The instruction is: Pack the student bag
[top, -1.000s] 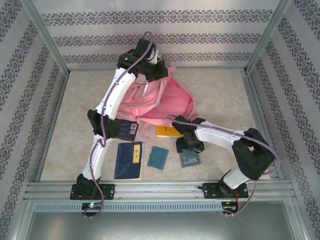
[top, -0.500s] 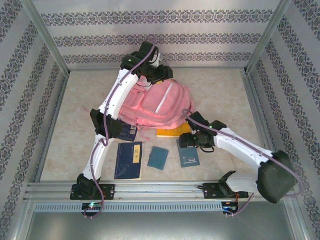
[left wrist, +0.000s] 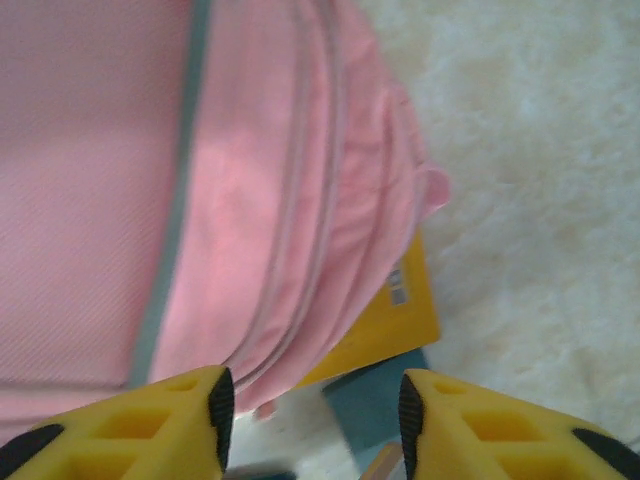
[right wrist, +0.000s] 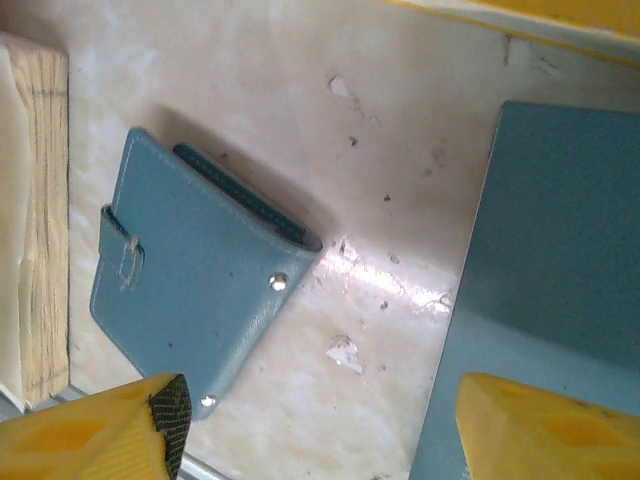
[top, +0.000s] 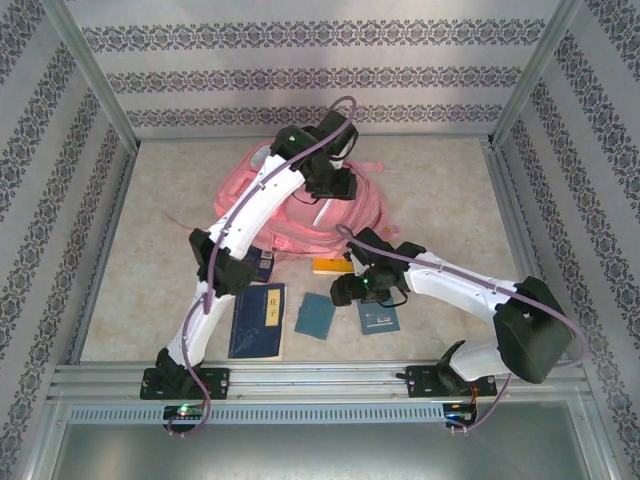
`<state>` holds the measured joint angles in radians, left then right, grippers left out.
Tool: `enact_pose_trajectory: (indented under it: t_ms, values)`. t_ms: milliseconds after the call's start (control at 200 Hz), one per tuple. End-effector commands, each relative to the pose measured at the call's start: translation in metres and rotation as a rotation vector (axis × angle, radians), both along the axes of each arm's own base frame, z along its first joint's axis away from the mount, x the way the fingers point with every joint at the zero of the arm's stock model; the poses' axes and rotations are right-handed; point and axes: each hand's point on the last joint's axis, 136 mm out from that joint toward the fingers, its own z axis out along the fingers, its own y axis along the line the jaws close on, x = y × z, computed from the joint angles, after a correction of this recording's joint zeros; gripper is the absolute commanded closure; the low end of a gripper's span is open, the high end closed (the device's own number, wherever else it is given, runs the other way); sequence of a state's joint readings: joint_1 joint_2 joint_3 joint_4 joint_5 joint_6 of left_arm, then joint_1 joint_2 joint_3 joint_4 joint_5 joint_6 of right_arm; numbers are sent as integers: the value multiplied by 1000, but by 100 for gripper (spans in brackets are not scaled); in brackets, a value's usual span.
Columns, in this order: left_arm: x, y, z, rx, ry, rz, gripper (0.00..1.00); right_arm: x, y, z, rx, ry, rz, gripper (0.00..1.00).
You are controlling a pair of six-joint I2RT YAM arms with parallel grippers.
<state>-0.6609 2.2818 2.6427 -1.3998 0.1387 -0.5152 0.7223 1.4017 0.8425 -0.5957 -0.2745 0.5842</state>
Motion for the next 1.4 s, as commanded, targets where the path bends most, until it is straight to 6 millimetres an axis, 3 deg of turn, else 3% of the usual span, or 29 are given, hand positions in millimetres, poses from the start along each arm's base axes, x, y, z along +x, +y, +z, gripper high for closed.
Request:
enact_pose_trajectory:
  t_ms: [0, 40, 55, 65, 135, 185, 265, 330, 470, 620, 784, 929, 959, 1399]
  values:
    - [-22, 35, 20, 43, -63, 34, 54, 14, -1, 9, 19, -30, -77, 30]
    - [-25, 46, 9, -6, -71, 94, 54, 18, -9, 11, 6, -47, -103, 30]
    - [-26, 51, 16, -49, -93, 120, 54, 19, -12, 12, -1, -52, -112, 30]
    - [-29, 55, 6, -50, -74, 134, 54, 19, -15, 13, -6, -55, -118, 30]
    - [-42, 73, -5, -176, -58, 203, 54, 22, -31, 17, -36, -67, -166, 29]
    - [-52, 73, -8, -237, -71, 173, 54, 21, -43, 21, -56, -71, -202, 29]
    - [-73, 54, -20, -297, -40, 71, 54, 12, -62, 21, -72, -49, -293, 28]
    - [-89, 27, -33, -332, -3, -43, 54, 0, -76, 18, -65, -21, -390, 29]
    - [-117, -27, -62, -369, 63, -231, 54, -25, -91, 11, -11, 31, -494, 29]
    - [-136, -62, -96, -331, 118, -357, 54, -50, -103, -2, 1, 98, -578, 30]
    - [-136, -81, -124, -319, 155, -391, 56, -63, -109, -16, 84, 167, -738, 35]
    - [-130, -93, -139, -308, 151, -408, 56, -62, -98, -23, 210, 241, -838, 40]
    - [-128, -96, -141, -304, 148, -411, 56, -68, -101, -34, 194, 273, -855, 40]
    - [-107, -109, -183, -232, 120, -390, 54, -76, -97, -54, 200, 354, -887, 40]
